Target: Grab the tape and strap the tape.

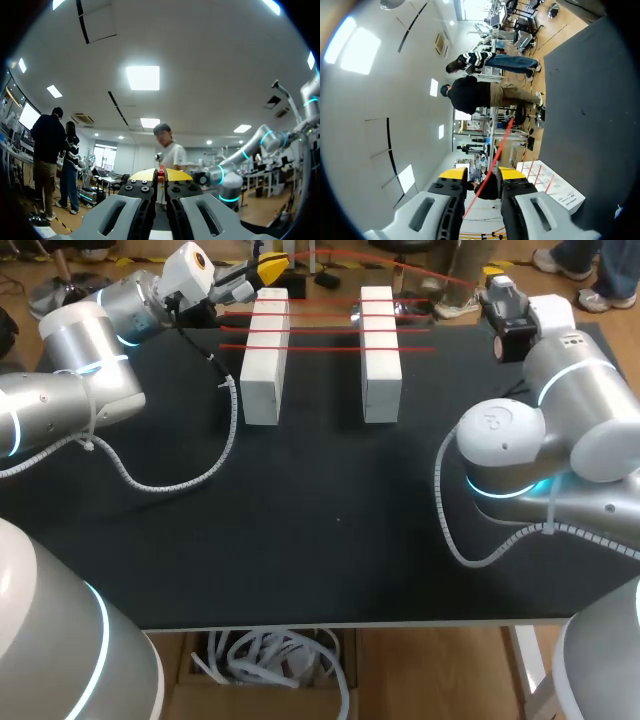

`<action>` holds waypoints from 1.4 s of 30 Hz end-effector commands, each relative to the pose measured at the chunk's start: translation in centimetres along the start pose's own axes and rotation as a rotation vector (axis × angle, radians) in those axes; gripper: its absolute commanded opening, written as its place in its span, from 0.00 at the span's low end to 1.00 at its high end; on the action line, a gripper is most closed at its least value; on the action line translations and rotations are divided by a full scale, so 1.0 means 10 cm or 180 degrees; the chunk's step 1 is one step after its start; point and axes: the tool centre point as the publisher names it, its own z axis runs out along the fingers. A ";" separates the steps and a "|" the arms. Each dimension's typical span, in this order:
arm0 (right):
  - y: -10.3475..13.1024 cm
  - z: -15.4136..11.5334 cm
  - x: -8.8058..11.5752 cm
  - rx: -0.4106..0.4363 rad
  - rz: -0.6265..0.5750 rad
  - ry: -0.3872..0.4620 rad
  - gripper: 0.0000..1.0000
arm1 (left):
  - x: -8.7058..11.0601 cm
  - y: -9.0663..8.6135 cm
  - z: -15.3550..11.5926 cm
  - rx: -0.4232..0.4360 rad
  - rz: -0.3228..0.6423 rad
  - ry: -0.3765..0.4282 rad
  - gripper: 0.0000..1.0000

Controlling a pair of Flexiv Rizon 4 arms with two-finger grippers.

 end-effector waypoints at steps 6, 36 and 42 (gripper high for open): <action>0.00 -0.01 0.00 -0.0011 -0.0012 -0.0032 0.22 | -0.01 0.00 0.00 0.0004 -0.0003 0.0011 0.00; -0.01 -0.02 -0.01 -0.0026 -0.0121 0.0025 0.00 | -0.01 0.00 0.00 0.0004 -0.0003 0.0011 0.00; -0.01 -0.02 0.00 -0.0047 -0.0143 0.0023 0.00 | -0.01 0.00 0.00 0.0004 -0.0003 0.0011 0.00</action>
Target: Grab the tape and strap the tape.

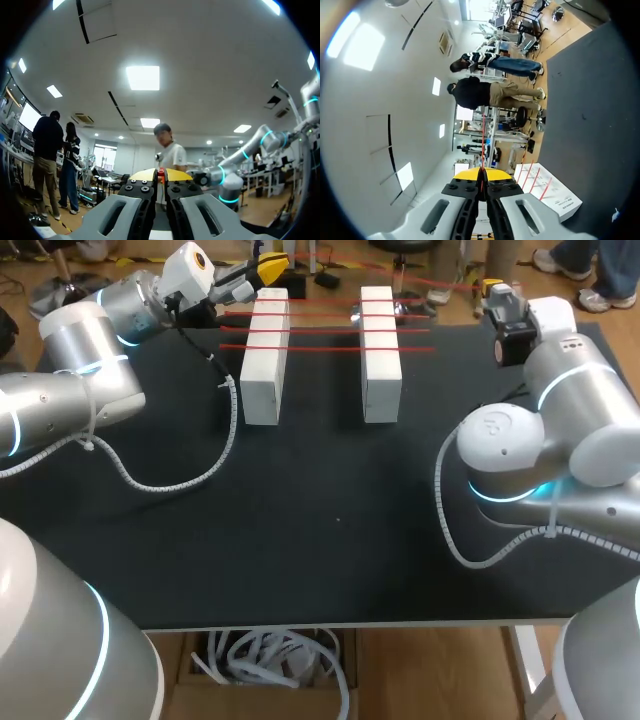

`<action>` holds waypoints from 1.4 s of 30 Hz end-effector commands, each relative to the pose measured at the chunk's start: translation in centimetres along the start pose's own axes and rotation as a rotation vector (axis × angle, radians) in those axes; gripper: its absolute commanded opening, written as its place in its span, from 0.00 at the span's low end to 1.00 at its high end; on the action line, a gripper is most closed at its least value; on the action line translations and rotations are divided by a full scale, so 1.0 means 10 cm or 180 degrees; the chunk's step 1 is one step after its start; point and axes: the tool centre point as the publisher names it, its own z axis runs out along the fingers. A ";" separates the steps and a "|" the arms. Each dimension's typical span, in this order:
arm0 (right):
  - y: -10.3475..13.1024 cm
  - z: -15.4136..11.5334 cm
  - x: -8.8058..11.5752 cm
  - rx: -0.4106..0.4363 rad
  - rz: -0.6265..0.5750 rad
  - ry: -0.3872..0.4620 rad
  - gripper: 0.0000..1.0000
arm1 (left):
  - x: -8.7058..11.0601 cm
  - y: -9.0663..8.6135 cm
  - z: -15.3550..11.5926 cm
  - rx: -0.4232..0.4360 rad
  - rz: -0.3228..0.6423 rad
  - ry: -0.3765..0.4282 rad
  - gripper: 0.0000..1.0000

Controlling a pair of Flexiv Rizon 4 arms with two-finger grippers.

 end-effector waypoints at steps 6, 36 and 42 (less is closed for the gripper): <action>-0.02 0.01 0.01 -0.0029 -0.0033 -0.0023 0.00 | -0.01 0.00 0.00 0.0004 -0.0003 0.0011 0.00; -0.02 0.02 0.01 -0.0030 -0.0134 0.0003 0.00 | -0.01 0.02 -0.03 -0.1306 0.0356 0.0022 0.00; -0.02 0.02 0.01 -0.0030 -0.0134 0.0003 0.00 | 0.05 0.04 -0.03 -0.1723 0.0296 0.0070 0.00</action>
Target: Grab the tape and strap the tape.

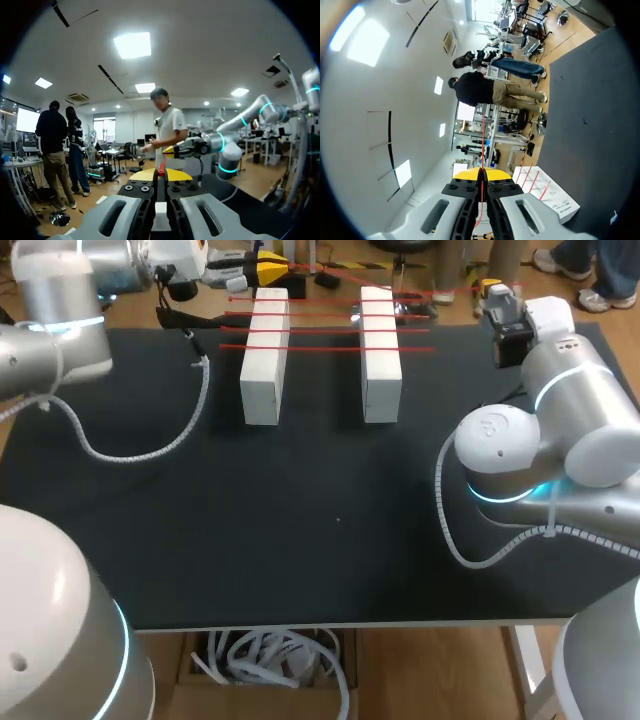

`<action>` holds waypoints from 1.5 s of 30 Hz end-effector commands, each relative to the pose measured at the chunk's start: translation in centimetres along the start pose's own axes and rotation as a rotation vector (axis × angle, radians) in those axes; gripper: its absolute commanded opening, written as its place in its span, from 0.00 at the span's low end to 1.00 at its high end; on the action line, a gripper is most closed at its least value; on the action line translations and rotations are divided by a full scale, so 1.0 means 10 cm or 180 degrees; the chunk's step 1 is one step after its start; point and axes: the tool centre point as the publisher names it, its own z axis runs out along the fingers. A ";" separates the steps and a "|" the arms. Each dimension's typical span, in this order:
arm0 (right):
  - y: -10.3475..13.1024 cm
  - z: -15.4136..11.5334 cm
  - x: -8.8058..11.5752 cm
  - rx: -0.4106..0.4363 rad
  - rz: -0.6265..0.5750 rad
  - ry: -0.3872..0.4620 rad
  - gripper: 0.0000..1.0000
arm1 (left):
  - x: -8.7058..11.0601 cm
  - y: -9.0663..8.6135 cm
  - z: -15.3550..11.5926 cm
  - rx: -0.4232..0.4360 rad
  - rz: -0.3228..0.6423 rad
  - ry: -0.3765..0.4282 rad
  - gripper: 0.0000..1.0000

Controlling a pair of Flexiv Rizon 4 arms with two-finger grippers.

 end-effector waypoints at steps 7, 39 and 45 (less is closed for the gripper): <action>0.00 0.00 0.01 -0.0006 -0.0004 -0.0016 0.00 | 0.08 -0.07 0.03 -0.0905 0.0003 -0.0040 0.00; 0.00 0.00 0.01 -0.0006 -0.0004 -0.0016 0.00 | 0.03 -0.06 0.30 -0.2122 0.0184 0.0142 0.00; 0.00 0.00 0.01 -0.0006 -0.0004 -0.0016 0.00 | 0.06 -0.06 0.38 -0.2340 -0.0014 0.0213 0.00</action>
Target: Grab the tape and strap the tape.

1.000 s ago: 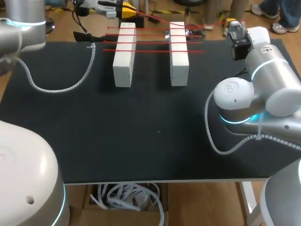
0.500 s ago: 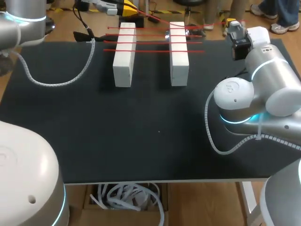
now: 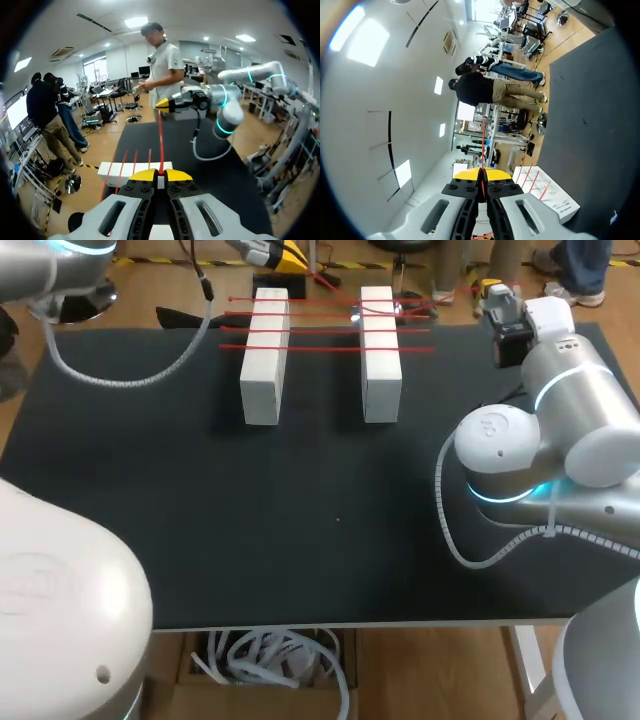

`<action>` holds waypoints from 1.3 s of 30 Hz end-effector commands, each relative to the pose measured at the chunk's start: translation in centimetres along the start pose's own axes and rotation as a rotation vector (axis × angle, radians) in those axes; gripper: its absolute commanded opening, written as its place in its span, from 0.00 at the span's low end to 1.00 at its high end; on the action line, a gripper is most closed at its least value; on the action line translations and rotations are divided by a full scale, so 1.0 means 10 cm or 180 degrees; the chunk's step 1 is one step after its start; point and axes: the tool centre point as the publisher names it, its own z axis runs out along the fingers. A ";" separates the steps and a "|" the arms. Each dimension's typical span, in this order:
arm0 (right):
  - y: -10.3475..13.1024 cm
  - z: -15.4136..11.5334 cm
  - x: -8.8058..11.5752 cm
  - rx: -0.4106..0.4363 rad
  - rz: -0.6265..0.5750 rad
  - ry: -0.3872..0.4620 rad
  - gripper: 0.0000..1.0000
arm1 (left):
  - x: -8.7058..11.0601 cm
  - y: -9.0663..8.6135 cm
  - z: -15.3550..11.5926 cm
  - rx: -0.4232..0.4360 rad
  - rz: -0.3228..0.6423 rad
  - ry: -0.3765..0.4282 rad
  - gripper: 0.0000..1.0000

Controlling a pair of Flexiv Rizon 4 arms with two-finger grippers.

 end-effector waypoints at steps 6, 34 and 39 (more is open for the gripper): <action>0.00 0.00 0.01 -0.0006 -0.0004 -0.0016 0.00 | -0.05 -0.10 0.14 -0.0489 -0.0087 0.0085 0.00; 0.00 0.00 0.01 -0.0006 -0.0004 -0.0016 0.00 | -0.02 -0.21 0.39 -0.1102 0.0118 0.0126 0.00; 0.00 0.00 0.01 -0.0006 -0.0004 -0.0016 0.00 | -0.01 -0.29 0.52 -0.1480 0.0055 0.0238 0.00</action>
